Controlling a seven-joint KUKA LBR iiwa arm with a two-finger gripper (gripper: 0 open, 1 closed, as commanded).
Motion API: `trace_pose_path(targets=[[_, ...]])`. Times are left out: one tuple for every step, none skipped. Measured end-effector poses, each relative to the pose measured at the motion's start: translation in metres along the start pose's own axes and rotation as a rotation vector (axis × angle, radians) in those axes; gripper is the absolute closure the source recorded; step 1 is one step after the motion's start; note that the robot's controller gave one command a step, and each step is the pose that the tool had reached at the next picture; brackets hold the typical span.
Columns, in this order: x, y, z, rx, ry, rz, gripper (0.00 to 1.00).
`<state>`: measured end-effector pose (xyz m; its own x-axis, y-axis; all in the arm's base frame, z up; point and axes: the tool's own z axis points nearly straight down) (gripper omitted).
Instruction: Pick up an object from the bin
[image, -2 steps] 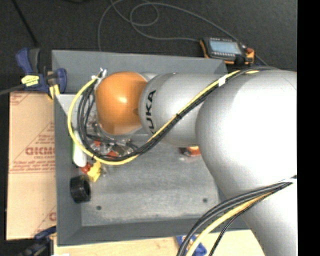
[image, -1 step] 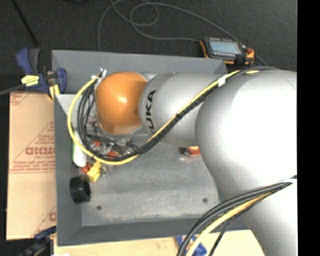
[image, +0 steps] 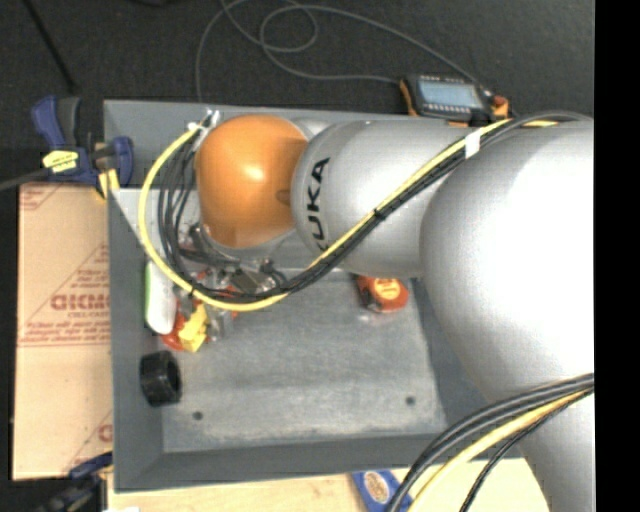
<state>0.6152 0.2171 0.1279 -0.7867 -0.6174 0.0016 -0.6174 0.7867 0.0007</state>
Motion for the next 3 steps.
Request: trace_pose_path(targets=[[-0.006, -0.006, -0.008, 0.007, -0.018, -0.037, 1.0], [0.004, -0.006, -0.025, -0.003, 0.007, -0.036, 1.0], [-0.004, -0.009, -0.098, 0.002, -0.004, -0.037, 1.0]])
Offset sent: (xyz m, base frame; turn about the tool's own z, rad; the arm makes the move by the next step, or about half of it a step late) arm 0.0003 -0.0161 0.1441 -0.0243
